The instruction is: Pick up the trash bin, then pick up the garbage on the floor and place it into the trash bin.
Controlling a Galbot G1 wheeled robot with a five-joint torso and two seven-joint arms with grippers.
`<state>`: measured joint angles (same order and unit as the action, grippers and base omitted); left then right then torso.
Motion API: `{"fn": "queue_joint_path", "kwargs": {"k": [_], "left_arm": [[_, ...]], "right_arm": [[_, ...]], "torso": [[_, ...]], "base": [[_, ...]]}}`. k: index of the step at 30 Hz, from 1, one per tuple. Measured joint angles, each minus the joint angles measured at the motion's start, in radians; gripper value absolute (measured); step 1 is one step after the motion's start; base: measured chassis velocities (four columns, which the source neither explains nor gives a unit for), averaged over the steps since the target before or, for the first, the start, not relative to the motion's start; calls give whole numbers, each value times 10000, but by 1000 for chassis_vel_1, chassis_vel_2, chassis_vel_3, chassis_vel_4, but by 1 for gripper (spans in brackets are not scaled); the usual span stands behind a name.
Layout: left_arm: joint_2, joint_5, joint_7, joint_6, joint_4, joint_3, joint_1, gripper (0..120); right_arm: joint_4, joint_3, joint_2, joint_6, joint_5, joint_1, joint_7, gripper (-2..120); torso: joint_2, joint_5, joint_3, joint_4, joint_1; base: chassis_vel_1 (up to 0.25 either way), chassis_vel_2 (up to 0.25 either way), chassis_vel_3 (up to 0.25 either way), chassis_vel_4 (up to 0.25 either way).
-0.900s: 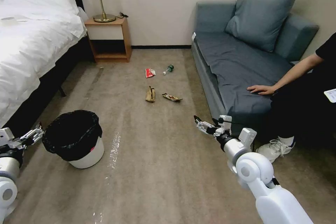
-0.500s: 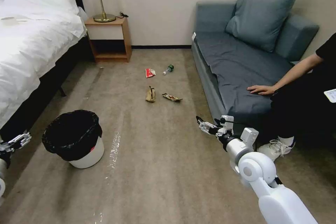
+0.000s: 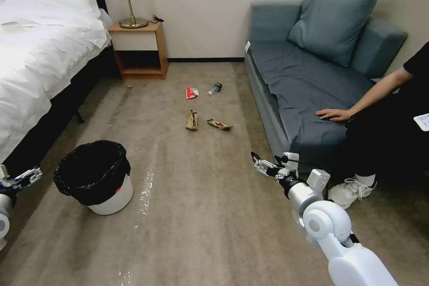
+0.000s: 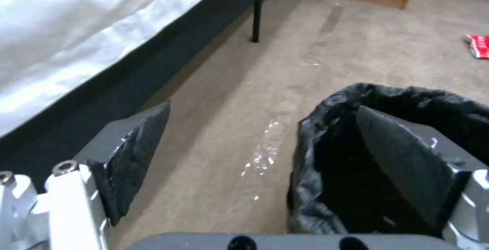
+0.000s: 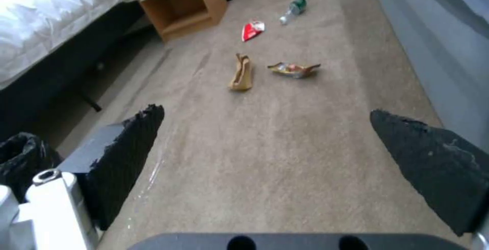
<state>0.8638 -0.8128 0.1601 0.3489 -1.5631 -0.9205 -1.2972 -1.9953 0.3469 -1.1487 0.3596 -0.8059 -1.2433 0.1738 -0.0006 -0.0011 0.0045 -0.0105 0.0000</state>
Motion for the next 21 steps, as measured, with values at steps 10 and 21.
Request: {"fn": "queue_joint_path", "kwargs": {"k": [10,21], "left_arm": [[-378,177,-184,418,1157,1118,1437,98],[-982,589,-673,914,2575,2909,2744,98]], "right_arm": [[4,175,-104,-54,94,-146,1,100],[-110,176,-359,-194,290,-335,-33,100]], "torso": [[0,0,0,-1,1],[0,0,0,4,0]], "base": [[0,0,0,0],[0,0,0,0]]}}
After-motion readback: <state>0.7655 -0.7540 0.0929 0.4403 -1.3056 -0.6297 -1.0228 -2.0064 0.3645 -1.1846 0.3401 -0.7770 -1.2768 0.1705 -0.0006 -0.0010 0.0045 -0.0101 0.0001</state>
